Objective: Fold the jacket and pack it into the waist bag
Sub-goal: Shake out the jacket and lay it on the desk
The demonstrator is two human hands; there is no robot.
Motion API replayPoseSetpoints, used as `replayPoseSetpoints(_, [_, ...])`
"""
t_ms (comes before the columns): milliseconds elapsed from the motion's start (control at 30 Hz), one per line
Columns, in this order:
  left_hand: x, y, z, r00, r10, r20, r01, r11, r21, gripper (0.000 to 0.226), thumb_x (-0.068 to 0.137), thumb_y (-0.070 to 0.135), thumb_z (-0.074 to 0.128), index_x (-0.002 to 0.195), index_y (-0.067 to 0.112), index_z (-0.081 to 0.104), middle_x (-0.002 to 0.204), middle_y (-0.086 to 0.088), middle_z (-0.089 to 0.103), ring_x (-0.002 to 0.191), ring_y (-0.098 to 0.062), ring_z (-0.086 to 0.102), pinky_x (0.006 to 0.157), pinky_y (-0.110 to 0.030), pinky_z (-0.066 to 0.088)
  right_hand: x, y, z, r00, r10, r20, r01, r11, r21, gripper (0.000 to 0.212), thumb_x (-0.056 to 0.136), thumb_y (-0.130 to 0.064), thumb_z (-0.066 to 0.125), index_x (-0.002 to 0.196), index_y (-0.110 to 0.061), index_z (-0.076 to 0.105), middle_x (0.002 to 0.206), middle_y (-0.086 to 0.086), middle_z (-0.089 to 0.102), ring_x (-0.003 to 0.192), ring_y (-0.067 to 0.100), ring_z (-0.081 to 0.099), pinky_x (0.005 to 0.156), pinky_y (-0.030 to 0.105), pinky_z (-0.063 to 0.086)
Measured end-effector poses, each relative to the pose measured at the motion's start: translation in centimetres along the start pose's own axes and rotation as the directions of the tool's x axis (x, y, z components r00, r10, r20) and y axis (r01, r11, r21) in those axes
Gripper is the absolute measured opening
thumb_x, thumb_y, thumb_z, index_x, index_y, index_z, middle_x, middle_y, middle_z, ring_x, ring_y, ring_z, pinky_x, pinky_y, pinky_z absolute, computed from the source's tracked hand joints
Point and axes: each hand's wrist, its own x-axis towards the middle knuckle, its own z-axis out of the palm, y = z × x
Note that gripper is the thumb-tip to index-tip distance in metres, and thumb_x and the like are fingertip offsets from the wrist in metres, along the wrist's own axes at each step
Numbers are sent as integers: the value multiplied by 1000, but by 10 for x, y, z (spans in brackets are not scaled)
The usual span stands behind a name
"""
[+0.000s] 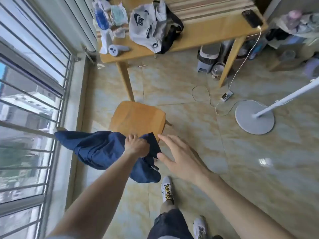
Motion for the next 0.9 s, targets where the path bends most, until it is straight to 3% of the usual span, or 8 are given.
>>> replayPoseSetpoints(100, [11, -2, 6, 996, -28, 81, 37, 994, -105, 37, 95, 25, 45, 126, 15, 63, 132, -13, 63, 125, -35, 54, 100, -41, 43, 20, 7, 2, 999, 38, 32, -39, 999, 35, 60, 97, -49, 46, 153, -36, 30, 154, -10, 40, 139, 17, 40, 106, 40, 43])
replayPoseSetpoints(200, [9, 2, -5, 999, -48, -26, 38, 953, -301, 33, 88, 11, 51, 113, 19, 71, 114, -10, 73, 104, -34, 68, 82, -39, 55, 36, 11, 0, 994, 63, 89, -66, 997, 38, 59, 98, -47, 46, 153, -35, 30, 153, -8, 42, 138, 17, 41, 106, 40, 43])
replayPoseSetpoints(300, [3, 3, -37, 981, -53, -186, -43, 880, -473, 44, 84, 2, 48, 108, 25, 76, 115, -6, 75, 103, -32, 67, 80, -36, 53, 55, 13, -9, 992, 49, 114, -56, 997, 57, 57, 100, -43, 47, 153, -33, 31, 151, -5, 45, 138, 19, 42, 107, 39, 41])
replayPoseSetpoints(433, [-22, 6, -110, 924, -5, -383, -231, 790, -568, 50, 82, -8, 41, 106, 17, 77, 120, -7, 72, 109, -27, 65, 89, -35, 52, 85, 12, -40, 995, 25, 97, -33, 996, 80, 53, 103, -34, 44, 154, -26, 31, 154, 3, 45, 138, 25, 44, 106, 38, 40])
replayPoseSetpoints(567, [-62, 13, -194, 826, -47, -561, -361, 721, -591, 52, 82, -13, 39, 103, 14, 78, 116, -8, 73, 108, -23, 66, 90, -28, 51, 116, 17, -81, 998, -8, 60, 1, 993, 116, 52, 104, -23, 43, 154, -21, 30, 154, 5, 44, 137, 29, 48, 107, 44, 45])
replayPoseSetpoints(700, [-111, 48, -281, 723, -167, -670, -406, 683, -608, 56, 82, -12, 37, 100, 20, 79, 106, 7, 73, 93, 1, 63, 79, -8, 43, 136, 32, -143, 995, -90, 35, 85, 988, 132, 40, 95, -15, 43, 134, -25, 47, 128, -7, 58, 105, 26, 61, 79, 40, 52])
replayPoseSetpoints(767, [-131, 75, -327, 663, -193, -723, -452, 667, -592, 58, 82, -11, 37, 98, 24, 80, 104, 11, 73, 94, 3, 63, 79, -8, 42, 145, 44, -178, 991, -134, 24, 131, 985, 111, 39, 89, -14, 46, 126, -25, 52, 120, -5, 58, 93, 24, 60, 71, 37, 51])
replayPoseSetpoints(900, [-171, 132, -399, 529, -204, -824, -529, 679, -508, 58, 82, -11, 37, 96, 27, 80, 99, 20, 73, 96, 7, 63, 82, -7, 43, 161, 67, -247, 958, -279, 62, 266, 949, 168, 67, 80, -4, 53, 142, -27, 45, 127, -6, 54, 110, 19, 54, 83, 33, 46])
